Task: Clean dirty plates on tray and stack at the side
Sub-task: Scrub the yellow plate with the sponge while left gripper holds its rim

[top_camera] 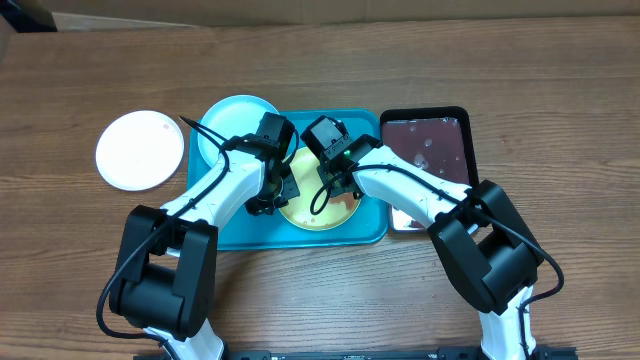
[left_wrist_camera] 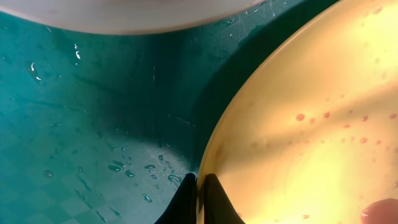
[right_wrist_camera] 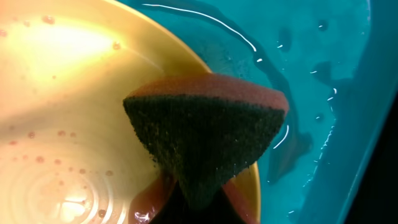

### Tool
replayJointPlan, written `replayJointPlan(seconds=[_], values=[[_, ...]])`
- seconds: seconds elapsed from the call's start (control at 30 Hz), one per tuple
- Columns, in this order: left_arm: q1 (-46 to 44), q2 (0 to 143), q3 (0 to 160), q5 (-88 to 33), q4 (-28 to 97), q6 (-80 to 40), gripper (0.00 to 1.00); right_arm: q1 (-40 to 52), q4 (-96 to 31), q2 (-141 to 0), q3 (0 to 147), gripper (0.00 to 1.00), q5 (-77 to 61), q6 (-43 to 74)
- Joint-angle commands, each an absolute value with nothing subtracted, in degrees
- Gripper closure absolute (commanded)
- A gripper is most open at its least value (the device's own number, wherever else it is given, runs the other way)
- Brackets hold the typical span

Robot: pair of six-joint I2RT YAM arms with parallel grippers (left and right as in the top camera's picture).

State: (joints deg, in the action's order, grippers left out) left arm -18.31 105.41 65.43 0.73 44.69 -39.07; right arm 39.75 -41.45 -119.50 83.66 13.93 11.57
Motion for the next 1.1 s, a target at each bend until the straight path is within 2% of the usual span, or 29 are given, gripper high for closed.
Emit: replayJointPlan(seconds=[0.0, 0.5, 0.8, 1.07], values=[[-18.0, 106.5, 65.3, 3.4, 45.3, -39.8, 0.96, 39.6, -41.4, -121.1, 83.4, 0.96, 7.4, 12.1], [-18.0, 106.5, 65.3, 3.3, 45.4, -39.6, 0.96, 38.2, -41.2, -120.9, 83.9, 0.96, -20.0, 7.2], [-18.0, 106.5, 65.3, 3.4, 45.6, -39.2, 0.96, 29.2, -44.2, -111.9, 87.2, 0.96, -29.8, 5.3], [-18.0, 106.5, 65.3, 3.3, 45.4, -39.2, 0.96, 20.8, -51.7, -104.8, 87.2, 0.96, -30.5, 4.1]])
